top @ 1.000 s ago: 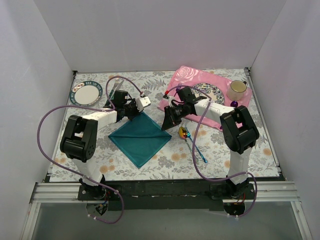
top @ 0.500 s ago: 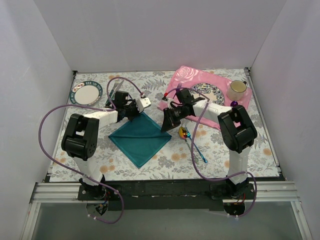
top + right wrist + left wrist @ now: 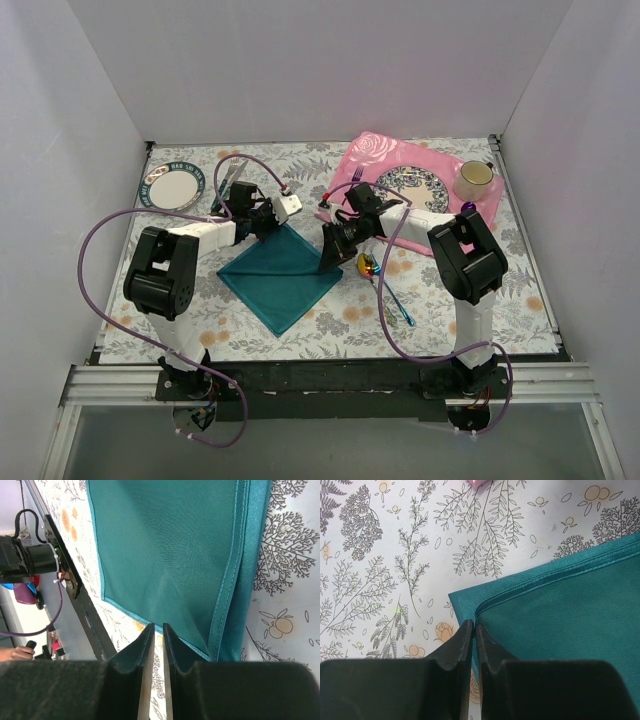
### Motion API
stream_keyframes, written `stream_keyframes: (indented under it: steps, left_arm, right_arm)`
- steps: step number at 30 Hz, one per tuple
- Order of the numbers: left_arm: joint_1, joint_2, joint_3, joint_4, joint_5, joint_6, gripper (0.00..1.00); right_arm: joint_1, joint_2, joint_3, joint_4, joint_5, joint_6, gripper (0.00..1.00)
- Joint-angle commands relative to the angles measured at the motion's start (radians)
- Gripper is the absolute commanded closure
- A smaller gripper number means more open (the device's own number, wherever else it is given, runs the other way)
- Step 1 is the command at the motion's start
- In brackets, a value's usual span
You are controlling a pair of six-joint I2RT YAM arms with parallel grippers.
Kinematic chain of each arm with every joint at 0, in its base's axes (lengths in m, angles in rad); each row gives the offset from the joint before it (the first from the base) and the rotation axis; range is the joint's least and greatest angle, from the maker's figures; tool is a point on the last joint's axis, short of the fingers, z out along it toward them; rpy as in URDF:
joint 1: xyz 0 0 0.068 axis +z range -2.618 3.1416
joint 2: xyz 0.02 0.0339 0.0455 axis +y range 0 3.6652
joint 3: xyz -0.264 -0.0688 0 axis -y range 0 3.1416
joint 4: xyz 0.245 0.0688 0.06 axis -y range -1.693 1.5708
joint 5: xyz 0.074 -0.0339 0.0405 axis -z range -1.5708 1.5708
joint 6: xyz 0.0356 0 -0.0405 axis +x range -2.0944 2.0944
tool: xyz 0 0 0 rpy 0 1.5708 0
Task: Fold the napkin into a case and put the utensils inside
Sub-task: Fold the square-folded napkin at the center of the board.
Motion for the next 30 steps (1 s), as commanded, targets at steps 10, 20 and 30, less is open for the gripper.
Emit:
stream_keyframes:
  steps: [10,20,30]
  left_arm:
    - [0.005,0.002,0.021,0.032,0.0,0.007,0.92]
    - [0.005,0.014,0.026,0.032,-0.001,0.012,0.91]
    - [0.005,0.02,0.027,0.03,-0.006,0.007,0.85]
  right_arm:
    - [0.023,0.022,0.014,0.133,-0.064,0.087,0.81]
    - [0.024,0.073,0.048,0.193,-0.018,0.118,0.82]
    - [0.026,0.121,0.014,0.231,-0.004,0.175,0.83]
